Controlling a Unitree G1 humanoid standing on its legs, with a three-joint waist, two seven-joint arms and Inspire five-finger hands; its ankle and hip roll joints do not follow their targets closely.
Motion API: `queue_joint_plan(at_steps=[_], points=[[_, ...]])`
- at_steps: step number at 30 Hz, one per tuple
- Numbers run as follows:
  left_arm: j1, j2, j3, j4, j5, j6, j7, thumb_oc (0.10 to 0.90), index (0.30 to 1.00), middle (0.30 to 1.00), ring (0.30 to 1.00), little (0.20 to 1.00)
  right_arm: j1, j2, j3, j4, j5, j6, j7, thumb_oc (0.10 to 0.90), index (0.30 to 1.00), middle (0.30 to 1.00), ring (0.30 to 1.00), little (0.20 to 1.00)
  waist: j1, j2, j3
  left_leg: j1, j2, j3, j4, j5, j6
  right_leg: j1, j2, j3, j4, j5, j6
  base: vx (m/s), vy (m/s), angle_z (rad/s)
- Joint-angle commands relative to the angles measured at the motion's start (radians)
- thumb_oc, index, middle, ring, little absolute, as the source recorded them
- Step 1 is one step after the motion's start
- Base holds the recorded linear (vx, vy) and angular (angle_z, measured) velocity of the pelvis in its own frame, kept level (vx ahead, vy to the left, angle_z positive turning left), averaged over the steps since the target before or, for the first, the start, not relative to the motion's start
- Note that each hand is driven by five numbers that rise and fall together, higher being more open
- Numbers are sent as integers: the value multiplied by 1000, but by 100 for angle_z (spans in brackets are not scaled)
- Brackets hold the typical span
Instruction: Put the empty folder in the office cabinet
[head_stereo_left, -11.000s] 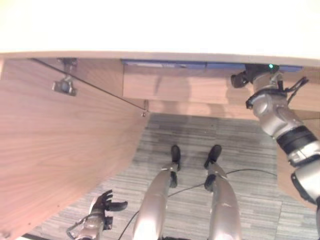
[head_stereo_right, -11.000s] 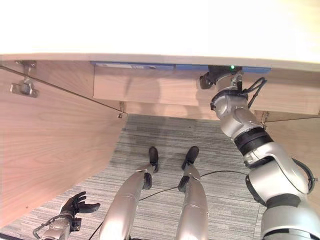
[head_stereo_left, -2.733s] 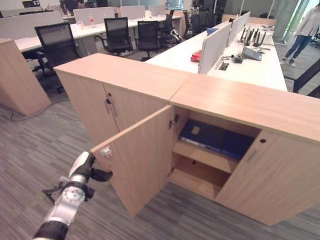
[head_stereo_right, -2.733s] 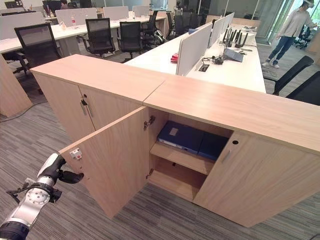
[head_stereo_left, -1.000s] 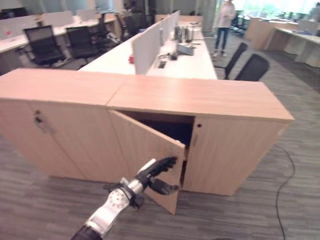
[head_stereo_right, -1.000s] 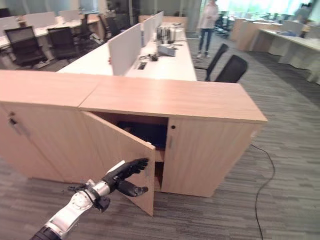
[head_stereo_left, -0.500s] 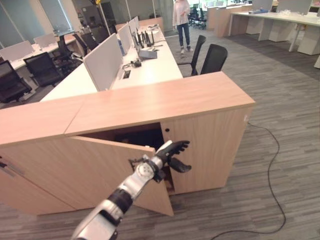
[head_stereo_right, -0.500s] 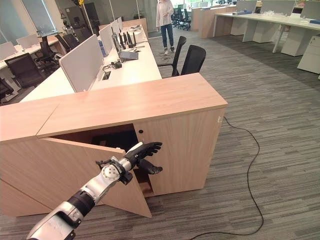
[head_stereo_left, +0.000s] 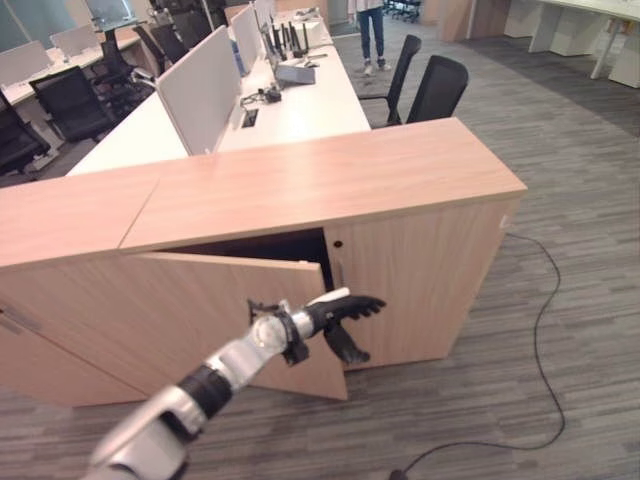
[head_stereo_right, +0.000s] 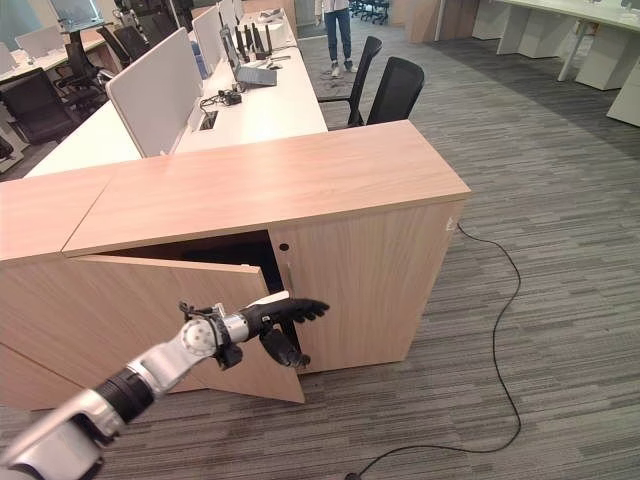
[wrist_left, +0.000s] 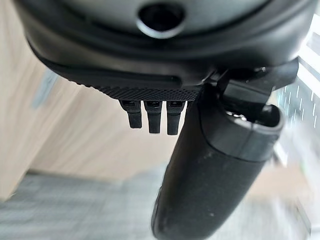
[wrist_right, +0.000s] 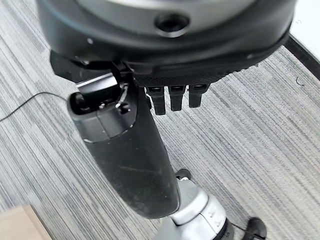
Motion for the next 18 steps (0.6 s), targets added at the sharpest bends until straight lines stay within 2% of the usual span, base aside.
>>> queue_joint_plan(at_steps=[1, 2, 7, 8, 9, 10, 12, 14, 18], points=[[-220, 47, 18, -16, -152, -93, -47, 800, 900, 900, 900, 900, -39, 14, 23, 45, -14, -12, 21, 800, 900, 900, 900, 900, 5, -53, -63, 8, 31, -21, 121, -30, -15, 44, 18, -34, 7, -135, 25, 0, 0, 0], [-246, 70, -13, -30, -208, -91, -72, 800, 900, 900, 900, 900, -42, 16, 31, 44, -16, -11, 29, 800, 900, 900, 900, 900, 5, -52, -65, 9, 31, -21, 120, -28, -17, 45, 18, -35, 7, -132, 26, 0, 0, 0], [-291, 100, -47, -54, -297, -95, -102, 800, 900, 900, 900, 900, -39, 6, 41, 38, -33, -15, 45, 800, 900, 900, 900, 900, 0, -54, -69, 12, 28, -15, 107, -22, -22, 43, 17, -34, 7, -128, 31, 0, 0, 0], [-291, 101, -47, -55, -298, -94, -102, 800, 900, 900, 900, 900, -39, 7, 41, 38, -33, -15, 45, 800, 900, 900, 900, 900, 0, -54, -69, 12, 28, -15, 106, -22, -22, 43, 17, -34, 7, -128, 31, 0, 0, 0], [-269, 113, -33, -111, -400, -85, -115, 800, 900, 900, 900, 900, -32, 9, 45, 32, -40, -19, 54, 800, 900, 900, 900, 900, 0, -57, -73, 14, 24, -11, 94, -13, -24, 41, 14, -35, 7, -125, 33, -47, 19, -4], [-256, 114, -22, -135, -440, -79, -123, 800, 900, 900, 900, 900, -26, 12, 46, 32, -44, -21, 58, 800, 900, 900, 900, 900, 1, -63, -74, 6, 20, 0, 89, 6, -16, 31, 9, -41, 7, -110, 27, -42, 24, -4], [-228, 115, -12, -191, -492, -72, -144, 800, 900, 900, 900, 900, -12, 15, 47, 35, -55, -21, 62, 800, 900, 900, 900, 900, -1, -61, -76, 17, 21, -8, 82, -6, -25, 40, 12, -38, 7, -123, 34, 45, 21, -3], [-204, 121, -8, -252, -519, -68, -161, 800, 900, 900, 900, 900, -2, 20, 49, 41, -65, -22, 67, 800, 900, 900, 900, 900, 1, -68, -75, 11, 18, 4, 75, 9, -17, 31, 8, -47, 7, -111, 29, 0, 0, 0], [-206, 150, -37, -280, -497, -68, -180, 800, 900, 900, 900, 900, 5, 17, 47, 59, -73, -22, 76, 800, 900, 900, 900, 900, 4, -63, -74, 22, 20, -9, 67, -9, -25, 44, 11, -47, 7, -130, 35, 16, 4, 1]])
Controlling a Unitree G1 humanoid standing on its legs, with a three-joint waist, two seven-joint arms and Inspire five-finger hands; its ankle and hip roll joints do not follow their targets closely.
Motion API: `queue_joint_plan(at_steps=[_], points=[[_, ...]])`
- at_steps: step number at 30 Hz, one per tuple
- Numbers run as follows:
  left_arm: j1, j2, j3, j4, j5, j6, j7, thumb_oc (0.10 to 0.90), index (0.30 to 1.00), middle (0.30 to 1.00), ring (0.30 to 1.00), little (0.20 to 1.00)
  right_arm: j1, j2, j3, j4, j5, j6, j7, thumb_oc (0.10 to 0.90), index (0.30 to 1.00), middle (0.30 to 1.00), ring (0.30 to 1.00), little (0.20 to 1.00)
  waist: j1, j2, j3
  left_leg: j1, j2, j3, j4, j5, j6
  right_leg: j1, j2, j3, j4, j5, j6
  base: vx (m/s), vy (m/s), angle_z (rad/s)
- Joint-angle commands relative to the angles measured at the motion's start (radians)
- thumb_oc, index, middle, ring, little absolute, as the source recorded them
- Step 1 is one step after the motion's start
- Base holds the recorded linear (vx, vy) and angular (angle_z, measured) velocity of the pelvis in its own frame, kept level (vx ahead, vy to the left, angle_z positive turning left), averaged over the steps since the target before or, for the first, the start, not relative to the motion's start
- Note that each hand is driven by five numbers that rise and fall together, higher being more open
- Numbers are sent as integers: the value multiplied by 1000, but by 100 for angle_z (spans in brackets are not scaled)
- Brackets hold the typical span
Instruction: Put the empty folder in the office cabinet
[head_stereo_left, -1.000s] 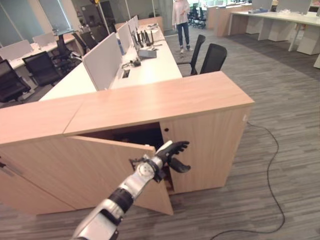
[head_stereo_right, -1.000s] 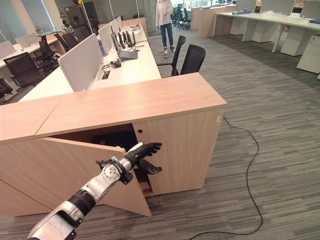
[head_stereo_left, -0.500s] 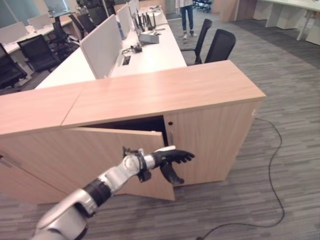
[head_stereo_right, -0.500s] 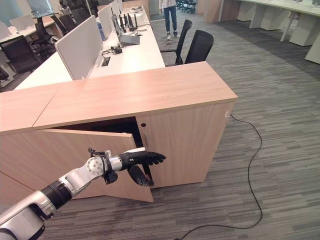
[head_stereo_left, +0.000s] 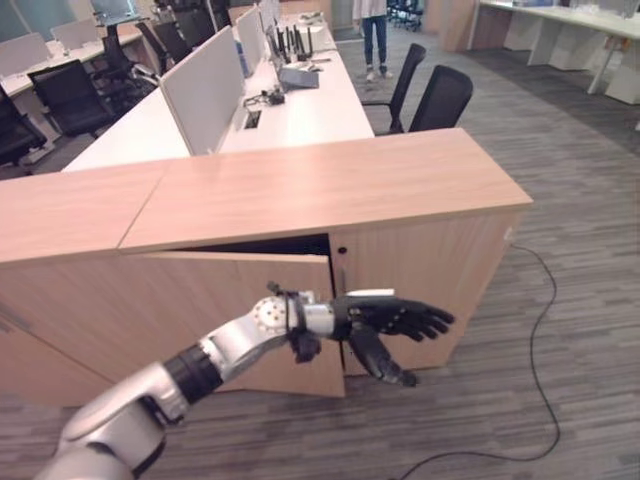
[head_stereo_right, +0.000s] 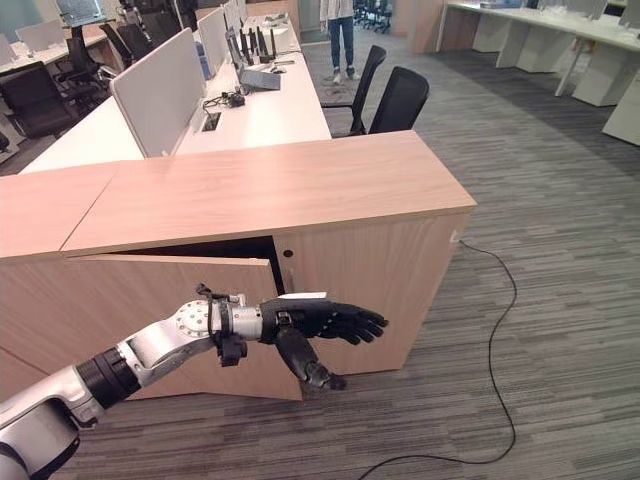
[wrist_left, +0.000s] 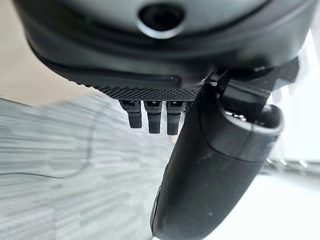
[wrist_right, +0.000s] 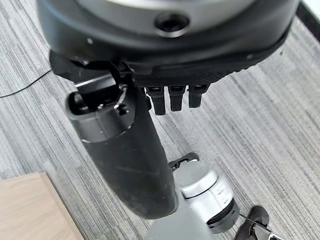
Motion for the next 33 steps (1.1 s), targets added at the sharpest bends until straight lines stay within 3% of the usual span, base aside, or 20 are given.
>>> queue_joint_plan(at_steps=[1, 5, 7, 10, 13, 16, 17, 20, 21, 23, 24, 26, 28, 29, 31, 32, 33], points=[[-132, 111, 35, 23, -8, -76, -16, 800, 900, 900, 900, 900, 2, -10, 30, 65, -32, -6, 17, 800, 900, 900, 900, 900, -4, -20, -47, 6, 20, -17, 73, -2, -16, 35, 10, -49, 7, -121, 28, 0, 0, 0], [-196, 203, -26, 110, 129, -105, -23, 800, 900, 900, 900, 900, -21, -13, 36, 72, -18, -6, 26, 800, 900, 900, 900, 900, 10, -15, -48, 1, 20, -23, 73, -2, -17, 37, 10, -55, 7, -124, 27, -11, -1, 4], [-201, 211, -33, 127, 151, -110, -22, 800, 900, 900, 900, 900, -25, -13, 38, 74, -14, -6, 27, 800, 900, 900, 900, 900, 12, -16, -47, 1, 21, -24, 75, -1, -18, 37, 10, -56, 7, -124, 27, -14, -1, 5], [-217, 232, -64, 223, 298, -137, -20, 800, 900, 900, 900, 900, -43, -17, 39, 85, -7, -1, 32, 800, 900, 900, 900, 900, 20, -15, -47, -5, 22, -25, 80, -2, -19, 38, 9, -58, 7, -125, 26, -5, -1, 2], [-205, 246, -49, 208, 313, -157, -5, 800, 900, 900, 900, 900, -42, -17, 37, 85, 2, -3, 34, 800, 900, 900, 900, 900, 24, -17, -49, -7, 20, -28, 80, -3, -18, 39, 8, -60, 7, -124, 26, 0, 0, 0], [-109, 254, 57, 152, 278, -184, 24, 800, 900, 900, 900, 900, -35, -14, 29, 85, 12, -7, 32, 800, 900, 900, 900, 900, 35, -25, -50, -10, 19, -31, 80, -1, -19, 39, 6, -65, 7, -123, 25, -22, -10, 3], [-1, 220, 169, 125, 254, -200, 47, 800, 900, 900, 900, 900, -33, -6, 19, 91, 18, -7, 26, 800, 900, 900, 900, 900, 46, -38, -50, -22, 16, -23, 81, 16, -10, 32, 2, -75, 7, -109, 17, 5, -14, 3], [84, 162, 222, 116, 257, -192, 46, 800, 900, 900, 900, 900, -39, -10, 9, 95, 20, -6, 25, 800, 900, 900, 900, 900, 47, -40, -51, -25, 15, -24, 81, 14, -8, 33, 3, -76, 7, -111, 16, -39, -14, 2], [163, 94, 261, 129, 243, -183, 53, 800, 900, 900, 900, 900, -46, -7, -1, 95, 20, -8, 19, 800, 900, 900, 900, 900, 49, -44, -48, -28, 14, -28, 82, 15, -6, 34, 3, -74, 7, -112, 15, 4, -8, 6], [212, 56, 287, 135, 241, -184, 63, 800, 900, 900, 900, 900, -45, -6, -5, 94, 18, -10, 13, 800, 900, 900, 900, 900, 49, -45, -48, -30, 14, -30, 83, 13, -4, 33, 3, -75, 7, -111, 14, 1, -5, 2], [311, -12, 351, 159, 237, -183, 84, 800, 900, 900, 900, 900, -45, -2, -19, 92, 16, -10, 5, 800, 900, 900, 900, 900, 53, -50, -43, -35, 13, -35, 85, 11, -2, 32, 3, -74, 7, -114, 11, 0, 0, 0], [312, -12, 352, 159, 238, -183, 84, 800, 900, 900, 900, 900, -44, -3, -18, 91, 17, -10, 5, 800, 900, 900, 900, 900, 52, -49, -44, -36, 13, -36, 85, 11, -2, 31, 3, -75, 7, -114, 11, 0, 0, 0], [428, -88, 404, 251, 322, -191, 133, 800, 900, 900, 900, 900, -49, -7, -39, 96, 20, -11, -3, 800, 900, 900, 900, 900, 59, -54, -39, -44, 16, -44, 91, 11, 0, 31, 6, -77, 7, -117, 6, -8, -30, 5], [478, -140, 407, 378, 415, -173, 160, 800, 900, 900, 900, 900, -54, -14, -42, 97, 13, -10, -10, 800, 900, 900, 900, 900, 62, -58, -31, -53, 16, -53, 100, 8, 2, 27, 8, -74, 7, -119, 3, -10, -27, 7], [485, -160, 393, 439, 474, -170, 167, 800, 900, 900, 900, 900, -55, -15, -39, 96, 9, -11, -13, 800, 900, 900, 900, 900, 61, -58, -28, -60, 17, -58, 107, 8, 3, 23, 9, -74, 7, -118, 2, 0, 0, 0], [510, -189, 365, 578, 656, -168, 199, 800, 900, 900, 900, 900, -56, -11, -24, 91, -6, -11, -15, 800, 900, 900, 900, 900, 59, -60, -23, -67, 19, -59, 115, 3, 4, 16, 12, -69, 7, -119, 0, 0, 0, 0], [509, -191, 364, 581, 657, -171, 200, 800, 900, 900, 900, 900, -56, -12, -24, 91, -6, -11, -16, 800, 900, 900, 900, 900, 59, -59, -23, -67, 19, -59, 116, 3, 4, 16, 12, -69, 7, -119, 0, -12, -19, 3]])
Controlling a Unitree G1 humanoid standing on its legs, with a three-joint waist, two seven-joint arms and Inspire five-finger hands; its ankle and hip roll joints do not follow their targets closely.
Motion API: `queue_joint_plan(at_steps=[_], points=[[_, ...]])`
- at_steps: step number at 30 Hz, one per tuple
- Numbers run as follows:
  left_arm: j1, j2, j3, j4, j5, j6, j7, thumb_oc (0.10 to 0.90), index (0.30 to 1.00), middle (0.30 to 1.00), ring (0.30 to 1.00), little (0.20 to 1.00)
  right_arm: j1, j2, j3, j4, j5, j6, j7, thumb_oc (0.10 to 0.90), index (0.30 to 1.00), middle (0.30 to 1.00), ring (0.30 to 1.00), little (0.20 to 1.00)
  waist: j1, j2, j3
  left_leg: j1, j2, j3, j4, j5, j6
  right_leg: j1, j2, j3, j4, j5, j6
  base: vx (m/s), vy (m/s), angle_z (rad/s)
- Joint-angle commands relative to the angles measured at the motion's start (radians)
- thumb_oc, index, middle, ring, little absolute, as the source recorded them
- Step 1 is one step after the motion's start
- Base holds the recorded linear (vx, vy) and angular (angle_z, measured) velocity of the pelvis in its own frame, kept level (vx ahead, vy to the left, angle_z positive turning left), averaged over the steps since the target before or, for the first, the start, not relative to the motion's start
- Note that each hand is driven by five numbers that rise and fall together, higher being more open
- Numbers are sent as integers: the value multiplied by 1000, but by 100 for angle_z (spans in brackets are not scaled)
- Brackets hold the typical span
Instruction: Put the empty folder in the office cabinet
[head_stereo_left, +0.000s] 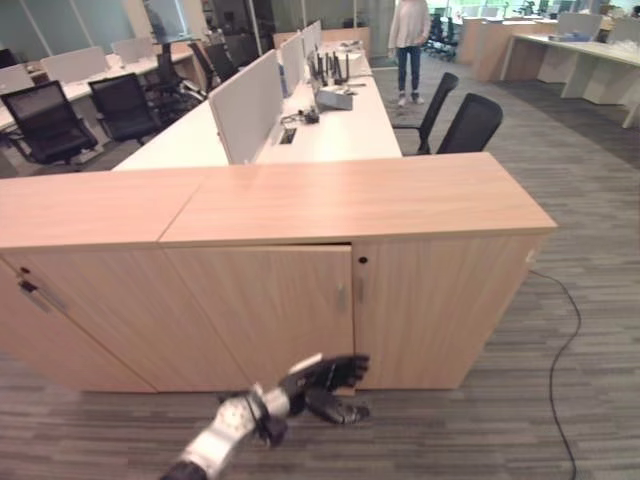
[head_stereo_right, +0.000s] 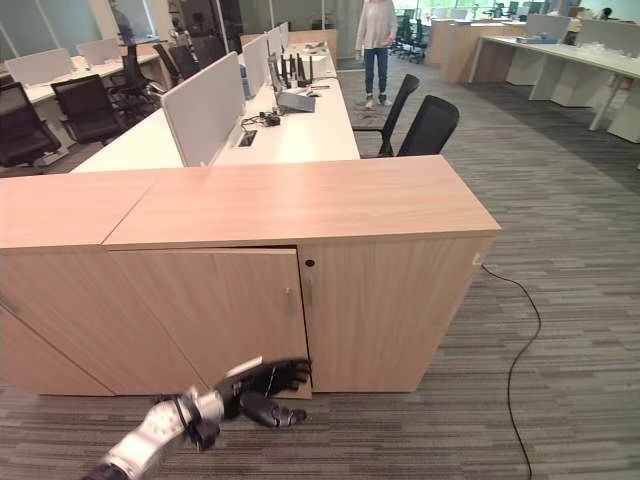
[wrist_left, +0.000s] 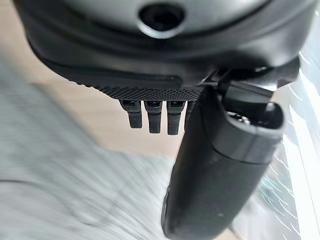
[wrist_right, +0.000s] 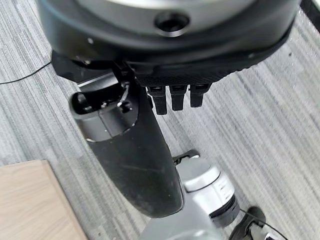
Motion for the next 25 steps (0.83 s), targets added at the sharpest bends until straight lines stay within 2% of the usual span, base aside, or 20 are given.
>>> queue_joint_plan(at_steps=[1, 3, 4, 5, 6, 7, 9, 10, 11, 14, 15, 16, 17, 20, 22, 25], points=[[-107, 16, 47, 71, 242, -65, 61, 800, 900, 900, 900, 900, -60, -8, 8, 52, -17, -14, -21, 800, 900, 900, 900, 900, -17, -52, 19, -23, 6, -15, 104, -7, 5, 31, 4, -36, 6, -111, 14, 0, 0, 0], [-76, -56, 107, 299, 309, -39, 123, 800, 900, 900, 900, 900, -66, -6, 24, 51, -24, -16, -27, 800, 900, 900, 900, 900, -10, -59, 25, -34, 9, -21, 115, -3, 7, 26, 6, -32, 6, -109, 9, -36, -44, -2], [-66, -113, 196, 496, 318, -14, 180, 800, 900, 900, 900, 900, -74, -11, 26, 52, -13, -14, -29, 800, 900, 900, 900, 900, -3, -69, 27, -45, 10, -28, 131, -8, 9, 23, 8, -32, 6, -106, 4, -32, -49, -1], [-67, -114, 196, 498, 318, -15, 181, 800, 900, 900, 900, 900, -75, -11, 26, 52, -13, -14, -29, 800, 900, 900, 900, 900, -4, -68, 27, -46, 11, -29, 132, -8, 9, 23, 8, -32, 6, -106, 4, -17, -63, 1], [-62, -130, 243, 584, 311, -4, 219, 800, 900, 900, 900, 900, -82, -14, 28, 44, -1, -13, -29, 800, 900, 900, 900, 900, 1, -77, 28, -55, 15, -29, 151, -11, 7, 24, 9, -32, 6, -106, -1, -42, -63, 7], [-42, -152, 347, 679, 268, 18, 288, 800, 900, 900, 900, 900, -85, -12, 32, 23, 13, -17, -41, 800, 900, 900, 900, 900, 29, -98, 43, -89, -15, -91, 197, -50, 28, 25, 3, -23, 6, -103, -8, -68, -72, 17], [-18, -168, 456, 724, 185, 13, 347, 800, 900, 900, 900, 900, -85, -4, 37, -3, 17, -27, -56, 800, 900, 900, 900, 900, 45, -117, 54, -132, -74, -188, 221, -85, 45, 22, -8, -31, 6, -100, -9, -78, -40, 5], [6, -176, 538, 733, 132, -4, 417, 800, 900, 900, 900, 900, -78, 13, 49, -35, 11, -40, -71, 800, 900, 900, 900, 900, 72, -139, 73, -172, -145, -272, 240, -125, 60, 23, -19, -39, 6, -93, -4, -51, -20, 7], [6, -176, 539, 733, 132, -4, 418, 800, 900, 900, 900, 900, -78, 13, 49, -35, 11, -40, -71, 800, 900, 900, 900, 900, 68, -140, 69, -178, -147, -275, 239, -122, 61, 19, -21, -43, 6, -93, -4, -45, -6, 21], [43, -186, 605, 734, 77, -27, 462, 800, 900, 900, 900, 900, -73, 41, 72, -70, 13, -52, -84, 800, 900, 900, 900, 900, 99, -158, 87, -244, -241, -387, 256, -137, 74, 0, -37, -44, 6, -71, 9, -35, 51, 7], [72, -193, 608, 743, 95, -32, 468, 800, 900, 900, 900, 900, -69, 50, 81, -74, 11, -56, -83, 800, 900, 900, 900, 900, 109, -152, 86, -230, -261, -396, 221, -138, 84, -2, -37, -36, 6, -63, 18, 1, 84, 6], [72, -193, 608, 743, 95, -32, 468, 800, 900, 900, 900, 900, -69, 50, 81, -74, 11, -56, -83, 800, 900, 900, 900, 900, 111, -152, 88, -226, -261, -394, 217, -136, 85, 0, -38, -34, 6, -63, 18, 84, 151, 11], [100, -186, 575, 732, 175, -63, 509, 800, 900, 900, 900, 900, -62, 59, 84, -74, 11, -65, -91, 800, 900, 900, 900, 900, 119, -140, 74, -180, -266, -398, 133, -124, 99, 3, -37, -30, 6, -60, 27, 85, 118, 3], [117, -186, 536, 738, 221, -60, 501, 800, 900, 900, 900, 900, -55, 62, 88, -78, 17, -70, -93, 800, 900, 900, 900, 900, 117, -127, 56, -146, -264, -390, 54, -97, 106, 1, -43, -30, 6, -59, 34, 59, 103, -25], [122, -188, 525, 762, 209, -45, 458, 800, 900, 900, 900, 900, -56, 56, 93, -78, 9, -66, -86, 800, 900, 900, 900, 900, 111, -110, 34, -118, -259, -374, -20, -63, 110, -6, -49, -28, 6, -58, 39, 61, 160, -6], [95, -181, 536, 741, 146, -44, 416, 800, 900, 900, 900, 900, -60, 55, 105, -64, -27, -47, -76, 800, 900, 900, 900, 900, 97, -95, 8, -117, -268, -368, -21, -75, 113, -5, -60, -26, 6, -60, 44, 43, 111, -8]])
